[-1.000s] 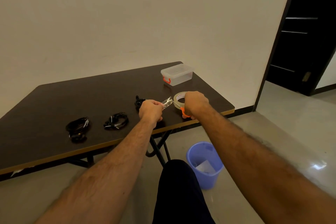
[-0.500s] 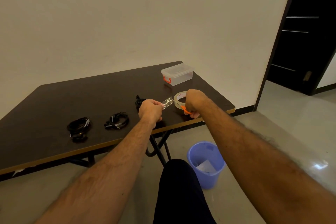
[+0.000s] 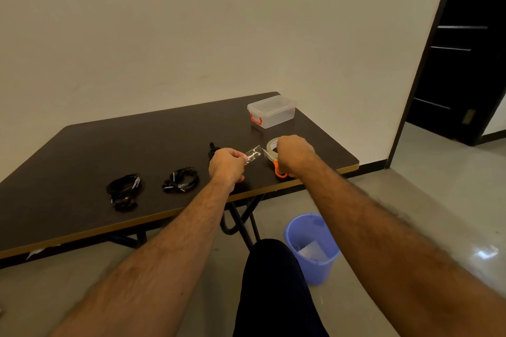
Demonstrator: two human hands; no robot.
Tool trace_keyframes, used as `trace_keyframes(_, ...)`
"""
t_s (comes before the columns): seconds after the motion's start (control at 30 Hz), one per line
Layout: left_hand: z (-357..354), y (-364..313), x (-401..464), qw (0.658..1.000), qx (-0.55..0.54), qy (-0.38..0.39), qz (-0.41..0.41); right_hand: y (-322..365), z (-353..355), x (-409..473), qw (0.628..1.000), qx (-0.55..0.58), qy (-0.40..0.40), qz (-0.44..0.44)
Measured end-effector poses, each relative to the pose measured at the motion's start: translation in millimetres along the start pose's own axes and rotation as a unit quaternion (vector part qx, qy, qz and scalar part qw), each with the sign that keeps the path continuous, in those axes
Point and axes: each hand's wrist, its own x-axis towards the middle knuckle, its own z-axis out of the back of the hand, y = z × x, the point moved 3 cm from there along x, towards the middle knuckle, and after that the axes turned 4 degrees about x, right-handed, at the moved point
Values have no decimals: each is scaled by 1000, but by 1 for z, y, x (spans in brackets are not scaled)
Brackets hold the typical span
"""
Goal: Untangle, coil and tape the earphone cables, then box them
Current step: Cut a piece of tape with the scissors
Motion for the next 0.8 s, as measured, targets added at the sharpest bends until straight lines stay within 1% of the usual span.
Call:
trace_keyframes(0.1, 5, -2, -2, 1000, 0, 5, -4, -4, 7, 8, 996, 70, -49, -12)
trace_keyframes(0.17, 9, -4, -4, 1000, -7, 18, -10, -3, 13, 12, 984, 167, -66, -7)
trace_keyframes(0.2, 12, -5, -6, 999, -12, 28, -15, -2, 14, 13, 969, 243, -49, -3)
trace_keyframes(0.23, 15, -7, -8, 999, -16, 40, -20, 1, 14, 11, 946, 325, -12, 1)
trace_keyframes(0.27, 20, -8, -9, 998, -20, 50, -27, 7, 14, 6, 919, 393, 38, 5)
trace_keyframes(0.3, 26, -9, -11, 997, -23, 58, -35, 13, 12, 1, 897, 433, 87, 9)
trace_keyframes(0.33, 32, -9, -13, 997, -26, 63, -43, 19, 10, -2, 883, 452, 124, 15)
trace_keyframes(0.37, 39, -10, -15, 996, -28, 66, -50, 24, 7, -5, 873, 467, 142, 19)
trace_keyframes(0.4, 46, -10, -16, 996, -29, 67, -54, 28, 5, -5, 863, 484, 144, 20)
trace_keyframes(0.47, 63, -8, -18, 996, -36, 61, -56, 43, 4, -6, 853, 506, 125, 29)
trace_keyframes(0.57, 90, 0, -19, 996, -55, 45, -46, 71, 7, -9, 866, 488, 91, 60)
trace_keyframes(0.7, 137, 18, -18, 996, -82, 11, -30, 122, 13, -17, 878, 460, 69, 117)
trace_keyframes(0.8, 180, 39, -18, 995, -100, -8, -16, 158, 13, -22, 869, 470, 55, 141)
